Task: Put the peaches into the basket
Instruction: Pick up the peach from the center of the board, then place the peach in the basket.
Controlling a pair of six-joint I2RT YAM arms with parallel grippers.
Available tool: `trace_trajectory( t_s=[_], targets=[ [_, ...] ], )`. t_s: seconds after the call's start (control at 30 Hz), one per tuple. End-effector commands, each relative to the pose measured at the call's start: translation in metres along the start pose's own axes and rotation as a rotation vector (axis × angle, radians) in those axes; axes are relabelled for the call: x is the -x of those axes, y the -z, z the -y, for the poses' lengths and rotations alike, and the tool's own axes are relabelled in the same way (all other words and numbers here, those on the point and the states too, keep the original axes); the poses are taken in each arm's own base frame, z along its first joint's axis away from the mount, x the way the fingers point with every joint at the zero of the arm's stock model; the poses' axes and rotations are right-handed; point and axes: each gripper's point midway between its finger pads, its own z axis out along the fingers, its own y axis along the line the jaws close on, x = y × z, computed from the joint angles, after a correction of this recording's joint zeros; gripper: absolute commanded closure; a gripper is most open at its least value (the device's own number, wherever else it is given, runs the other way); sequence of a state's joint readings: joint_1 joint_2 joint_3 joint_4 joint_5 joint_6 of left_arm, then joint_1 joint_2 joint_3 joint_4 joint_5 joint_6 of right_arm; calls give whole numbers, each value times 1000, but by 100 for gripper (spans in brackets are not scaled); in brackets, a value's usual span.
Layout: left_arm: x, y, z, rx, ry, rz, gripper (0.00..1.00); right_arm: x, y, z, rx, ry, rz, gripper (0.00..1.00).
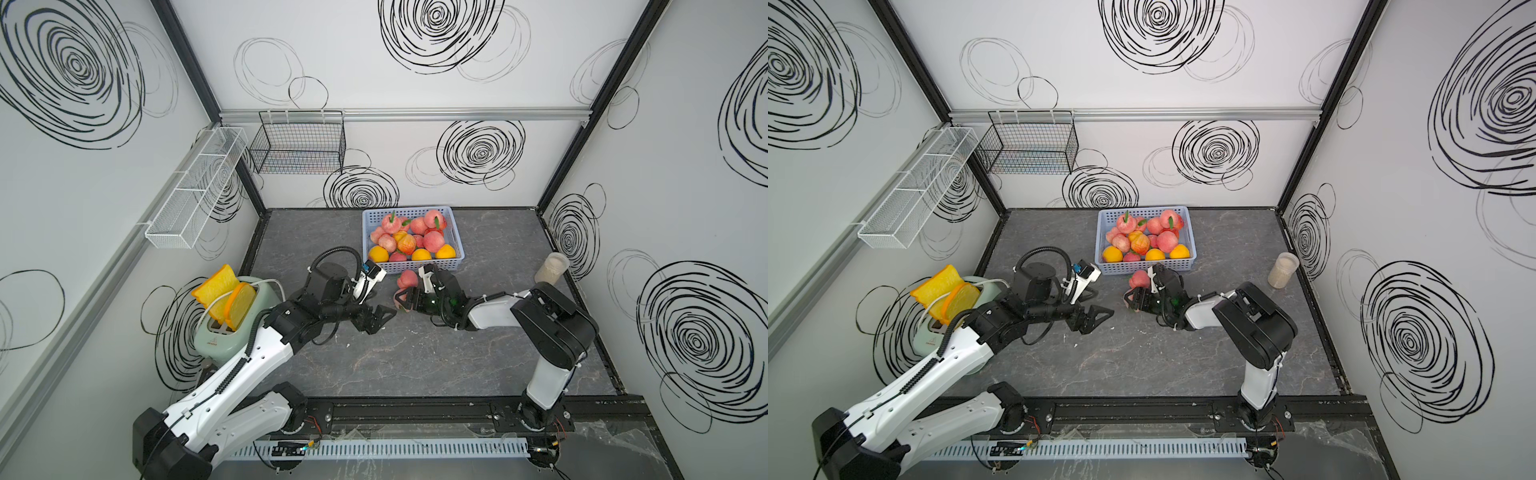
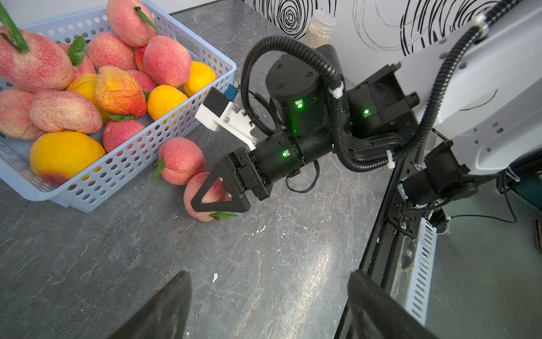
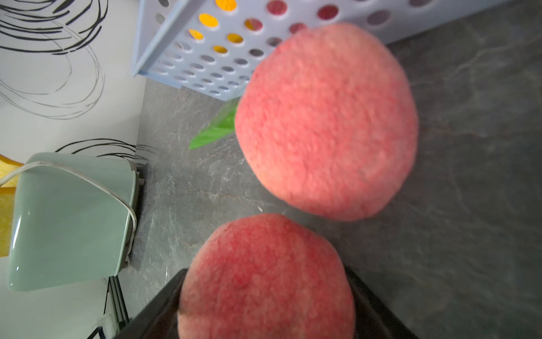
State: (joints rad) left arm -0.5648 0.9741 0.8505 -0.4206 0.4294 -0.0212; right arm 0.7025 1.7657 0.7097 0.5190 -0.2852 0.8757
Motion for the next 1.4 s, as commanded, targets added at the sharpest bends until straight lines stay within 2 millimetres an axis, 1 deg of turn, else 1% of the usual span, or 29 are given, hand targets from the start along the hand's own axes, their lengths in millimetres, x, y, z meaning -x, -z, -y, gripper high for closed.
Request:
trace_trajectory(
  t_s=[0.0, 0.17, 0.27, 0.33, 0.47, 0.63, 0.83, 0.93, 1.07, 1.2, 1.33, 1.37],
  targets=[
    [0, -1, 1, -9, -27, 5, 12, -1, 19, -8, 14, -16, 4, 28],
    [-1, -1, 0, -6, -25, 1, 13, -1, 47, -8, 3, 11, 15, 29],
    [0, -1, 0, -3, -24, 3, 12, 9, 66, -11, 2, 39, 42, 29],
    [-1, -1, -1, -4, -23, 0, 13, 21, 78, -12, -3, 61, 76, 29],
    [-1, -1, 0, -6, -22, 0, 13, 53, 101, -11, -28, 115, 153, 30],
    [-1, -2, 1, -14, -21, -2, 12, 101, 126, -1, -90, 169, 254, 30],
    [-1, -1, 1, -12, -21, 1, 12, 157, 150, 13, -178, 208, 377, 30],
    [0, -1, 2, -17, -20, 2, 12, 179, 153, 22, -229, 227, 422, 30],
    [0, -2, 3, -25, -21, 1, 12, 204, 148, 29, -288, 268, 451, 30],
    [0, -2, 4, -29, -22, 2, 12, 223, 134, 36, -331, 299, 443, 30],
    [0, -2, 4, -27, -21, 2, 12, 235, 116, 30, -310, 330, 421, 31],
    [0, -2, 4, -28, -21, 4, 12, 238, 111, 25, -296, 343, 416, 31]
  ],
)
